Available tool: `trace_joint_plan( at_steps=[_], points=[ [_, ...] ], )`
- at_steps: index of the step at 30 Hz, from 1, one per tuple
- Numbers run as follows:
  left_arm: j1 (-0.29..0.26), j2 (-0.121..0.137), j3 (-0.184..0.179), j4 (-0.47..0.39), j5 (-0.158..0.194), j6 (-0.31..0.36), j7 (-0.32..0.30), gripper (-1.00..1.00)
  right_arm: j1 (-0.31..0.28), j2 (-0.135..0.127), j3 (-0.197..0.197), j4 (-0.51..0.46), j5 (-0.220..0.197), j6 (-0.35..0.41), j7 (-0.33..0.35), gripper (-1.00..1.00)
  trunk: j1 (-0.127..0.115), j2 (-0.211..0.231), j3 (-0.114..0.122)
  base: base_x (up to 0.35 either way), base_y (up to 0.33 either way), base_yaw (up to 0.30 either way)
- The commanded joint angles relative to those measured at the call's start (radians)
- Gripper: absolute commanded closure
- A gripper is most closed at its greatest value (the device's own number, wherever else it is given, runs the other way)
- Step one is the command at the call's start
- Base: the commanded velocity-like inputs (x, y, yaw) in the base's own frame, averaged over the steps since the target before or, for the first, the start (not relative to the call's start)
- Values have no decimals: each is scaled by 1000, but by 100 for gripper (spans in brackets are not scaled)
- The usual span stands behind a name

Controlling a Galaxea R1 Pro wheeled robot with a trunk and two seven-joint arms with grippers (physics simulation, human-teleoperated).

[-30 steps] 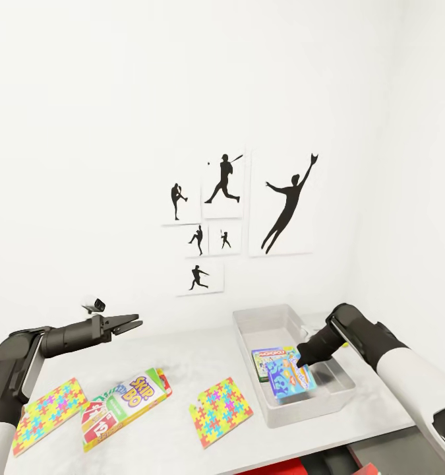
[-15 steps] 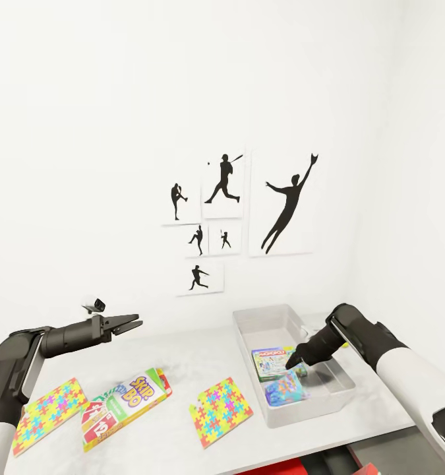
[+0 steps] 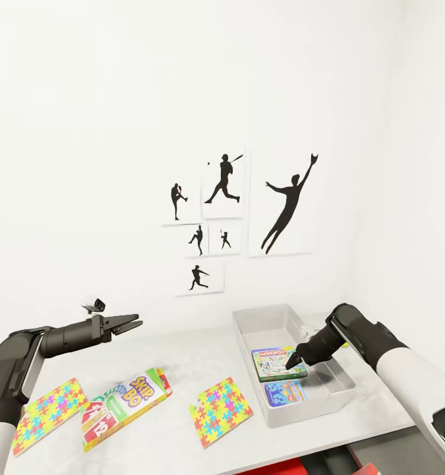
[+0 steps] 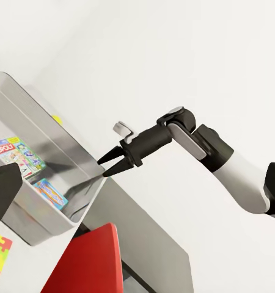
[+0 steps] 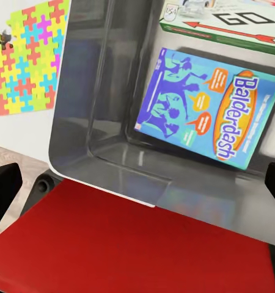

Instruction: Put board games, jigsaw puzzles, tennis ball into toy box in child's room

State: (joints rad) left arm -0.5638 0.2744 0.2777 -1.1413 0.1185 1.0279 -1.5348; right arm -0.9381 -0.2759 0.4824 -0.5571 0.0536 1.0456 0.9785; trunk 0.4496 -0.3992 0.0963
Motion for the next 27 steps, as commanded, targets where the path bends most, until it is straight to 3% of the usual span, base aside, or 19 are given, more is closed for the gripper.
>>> trace_joint_plan(
  at_steps=[1, 18, 24, 27],
  points=[
    [0, 0, 0, 0, 0, 11, -4, -100, -1, -1, 4, -1, 5, 2, 7, -100, 0, -1, -1, 0, 0, 0],
    [0, 1, 1, 0, 1, 11, -4, -100, 0, -13, -1, -13, 4, 1, 6, -100, 0, -1, -1, 0, 0, 0],
    [0, 2, 1, 0, 1, 11, -4, -100, 0, -15, -51, -32, 3, 1, 2, -100, 0, -1, -1, 0, 0, 0],
    [0, 1, 1, 0, 1, 11, -4, -100, 9, -13, -111, -91, 5, 1, -1, -100, 0, -1, -1, 0, 0, 0]
  ],
)
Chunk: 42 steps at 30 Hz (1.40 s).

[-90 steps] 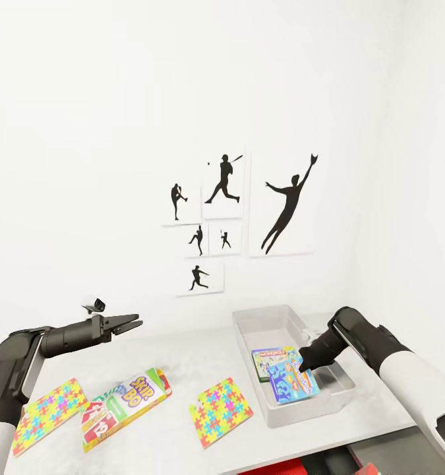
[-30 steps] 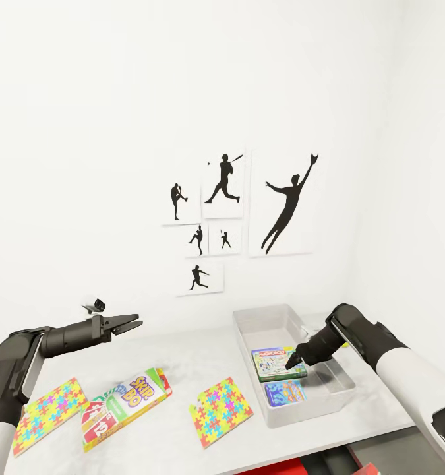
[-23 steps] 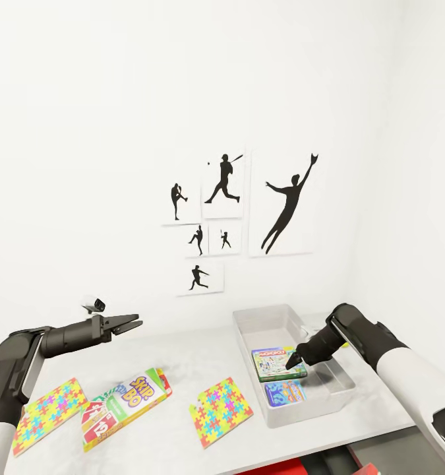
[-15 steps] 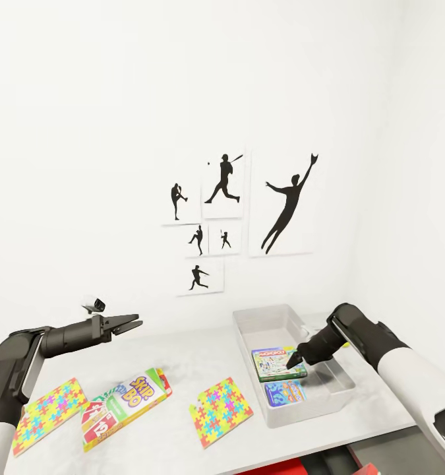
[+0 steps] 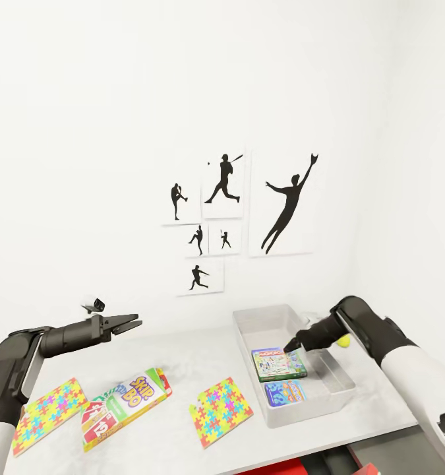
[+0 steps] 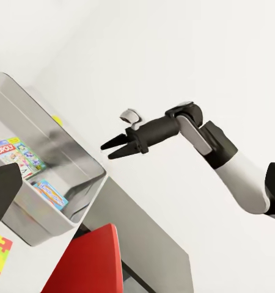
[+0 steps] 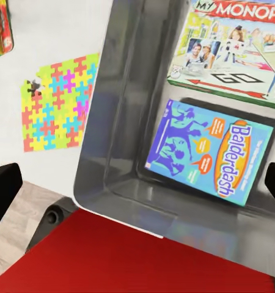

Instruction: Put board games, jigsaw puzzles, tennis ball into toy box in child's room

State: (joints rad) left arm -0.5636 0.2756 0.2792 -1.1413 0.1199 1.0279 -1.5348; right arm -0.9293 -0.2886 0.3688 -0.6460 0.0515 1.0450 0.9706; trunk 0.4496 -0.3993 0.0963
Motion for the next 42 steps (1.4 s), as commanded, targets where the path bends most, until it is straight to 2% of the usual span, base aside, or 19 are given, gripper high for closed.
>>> trace_joint_plan(
  at_steps=[1, 4, 8, 18, 22, 26, 30, 36, 42],
  points=[
    [0, 0, 0, 0, 0, 11, -4, -100, 2, 1, -6, -15, 8, 1, 6, -100, 0, -1, -1, 0, 0, 0],
    [0, 0, 0, 0, 0, 11, -4, -100, 9, 7, -32, -54, 11, 2, -4, -100, 0, -1, -1, 0, 0, 0],
    [0, 0, 0, 0, 0, 11, -4, -100, 12, 8, -47, -68, 10, 2, -9, -100, 0, -1, -1, 0, 0, 0],
    [0, 0, 0, 0, 0, 11, -4, -100, 16, -3, -111, -87, 4, 2, -10, -100, 0, -1, 4, 0, 0, 0],
    [-1, 1, 0, 0, 0, 11, -4, -100, 38, -4, -141, -133, 3, 2, -9, -100, 0, -1, 10, 0, 0, 32],
    [-1, 1, 0, 0, 0, 11, -4, -100, 52, -5, -155, -170, 2, 2, -8, -100, 0, -1, 15, 0, 0, 34],
    [0, 1, 0, 0, 0, 11, -4, -100, 59, -4, -194, -189, 2, 2, -6, -100, 0, -1, 17, 0, 0, 10],
    [0, 4, 0, 0, 0, 11, -4, -100, 65, -4, -225, -196, 2, 2, -6, -100, 0, -1, 18, 0, 0, 2],
    [0, 5, 0, 0, 0, 11, -4, -100, 70, -4, -230, -196, 2, 2, -6, -100, 0, -1, 17, 0, 0, 0]
  ],
)
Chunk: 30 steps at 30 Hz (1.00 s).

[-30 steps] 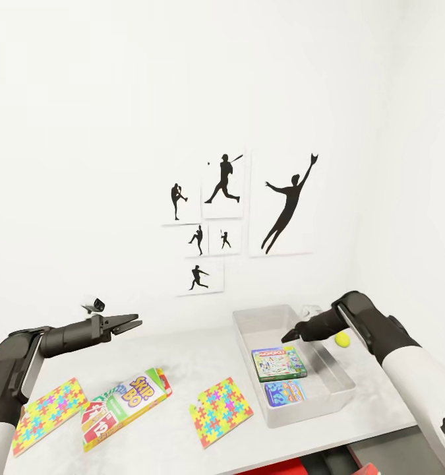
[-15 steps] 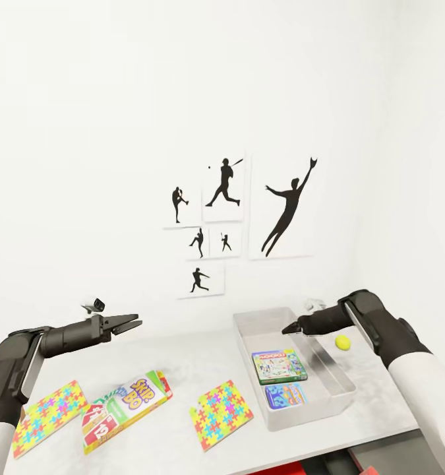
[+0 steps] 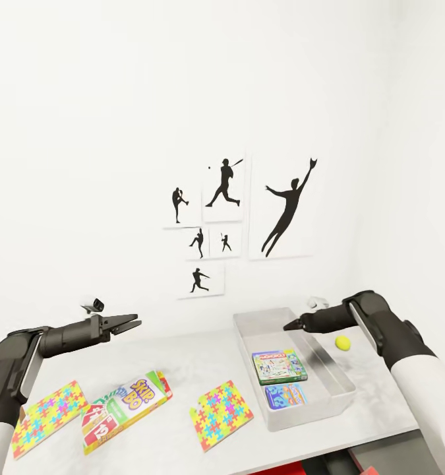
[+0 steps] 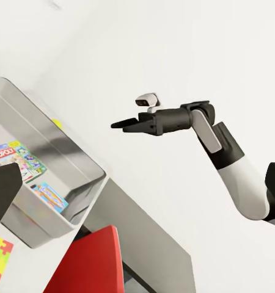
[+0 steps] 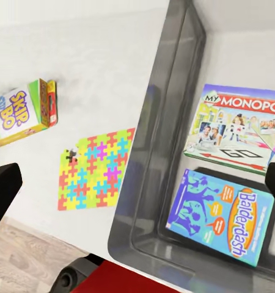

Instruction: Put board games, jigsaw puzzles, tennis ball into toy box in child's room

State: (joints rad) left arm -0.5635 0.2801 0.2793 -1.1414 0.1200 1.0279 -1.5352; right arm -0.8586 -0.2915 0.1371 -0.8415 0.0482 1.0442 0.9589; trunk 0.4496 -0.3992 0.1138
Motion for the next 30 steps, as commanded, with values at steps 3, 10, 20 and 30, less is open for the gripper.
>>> trace_joint_plan(
  at_steps=[3, 10, 20, 30],
  points=[
    [0, 0, 0, 0, 0, 11, -4, -100, 1, -1, 0, -3, 4, 3, 6, -100, 0, -1, -1, 0, 0, 0],
    [-1, 1, 0, 0, 0, 11, -4, -100, 19, 3, -63, -6, 1, 3, 7, -100, 0, -1, -1, 0, 0, 0],
    [0, 1, 0, 0, 0, 11, -5, -100, 86, 4, -235, -51, -5, 3, 9, -100, 0, -1, 8, 0, 0, 0],
    [-1, 1, 1, -1, -1, 11, -36, -100, 193, 14, -337, -240, -5, 3, 6, -100, 0, -1, 24, 7, 0, 0]
  ],
)
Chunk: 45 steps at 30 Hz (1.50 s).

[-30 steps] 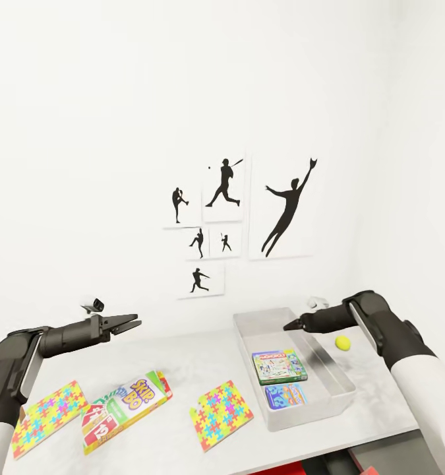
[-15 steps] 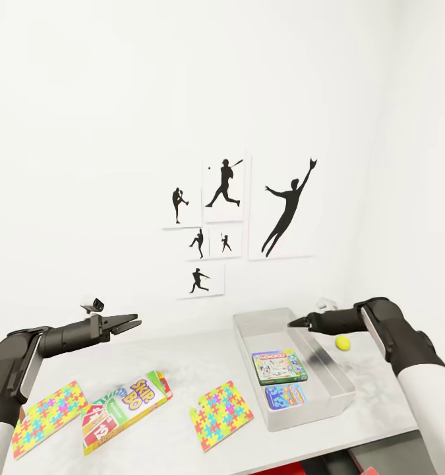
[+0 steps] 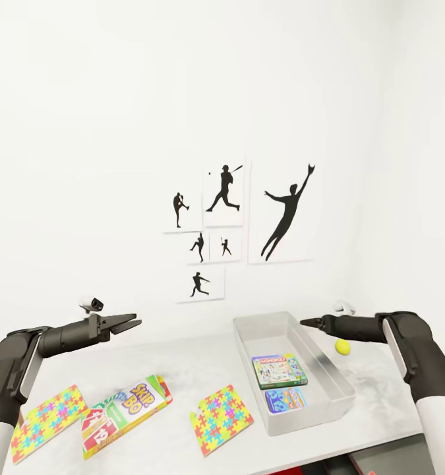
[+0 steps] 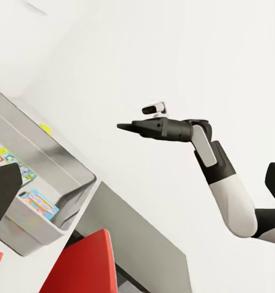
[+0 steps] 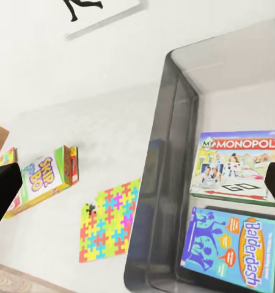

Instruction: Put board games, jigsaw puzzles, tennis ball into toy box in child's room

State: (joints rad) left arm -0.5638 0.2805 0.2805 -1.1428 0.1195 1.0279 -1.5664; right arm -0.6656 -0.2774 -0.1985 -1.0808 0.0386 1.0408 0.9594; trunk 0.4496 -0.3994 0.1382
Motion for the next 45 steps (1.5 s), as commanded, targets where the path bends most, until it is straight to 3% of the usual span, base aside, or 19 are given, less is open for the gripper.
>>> trace_joint_plan(
  at_steps=[1, 9, 16, 24, 31, 37, 45],
  points=[
    [0, 0, 0, 0, -2, 11, -4, -100, 9, 3, -5, -14, 4, 6, 6, -100, 0, -1, 1, 1, 0, 0],
    [0, 2, 0, 0, -6, 11, -4, -100, 68, 26, -11, -62, 4, 6, 5, -100, 0, -1, 14, 0, 0, 0],
    [0, 1, -1, 0, -10, 10, -4, -100, 176, 66, -12, -172, 4, 6, 6, -100, 0, -1, 26, 0, 0, 0],
    [0, 0, -3, 0, -11, 9, -4, -100, 242, 95, -13, -247, 4, 4, 4, -100, 0, -1, 39, 0, 0, 0],
    [0, 0, -3, 0, -12, 9, -4, -100, 258, 100, -19, -255, 4, 5, 4, -100, 0, -1, 51, 0, 0, 0],
    [0, 0, -3, 0, -12, 9, -4, -100, 260, 105, -48, -255, 4, 6, 6, -100, 0, -1, 61, 0, 0, 0],
    [0, 1, -2, 0, -12, 7, -4, -100, 261, 138, -67, -254, 5, 5, 3, -100, 0, -1, 70, 0, 0, 0]
  ],
)
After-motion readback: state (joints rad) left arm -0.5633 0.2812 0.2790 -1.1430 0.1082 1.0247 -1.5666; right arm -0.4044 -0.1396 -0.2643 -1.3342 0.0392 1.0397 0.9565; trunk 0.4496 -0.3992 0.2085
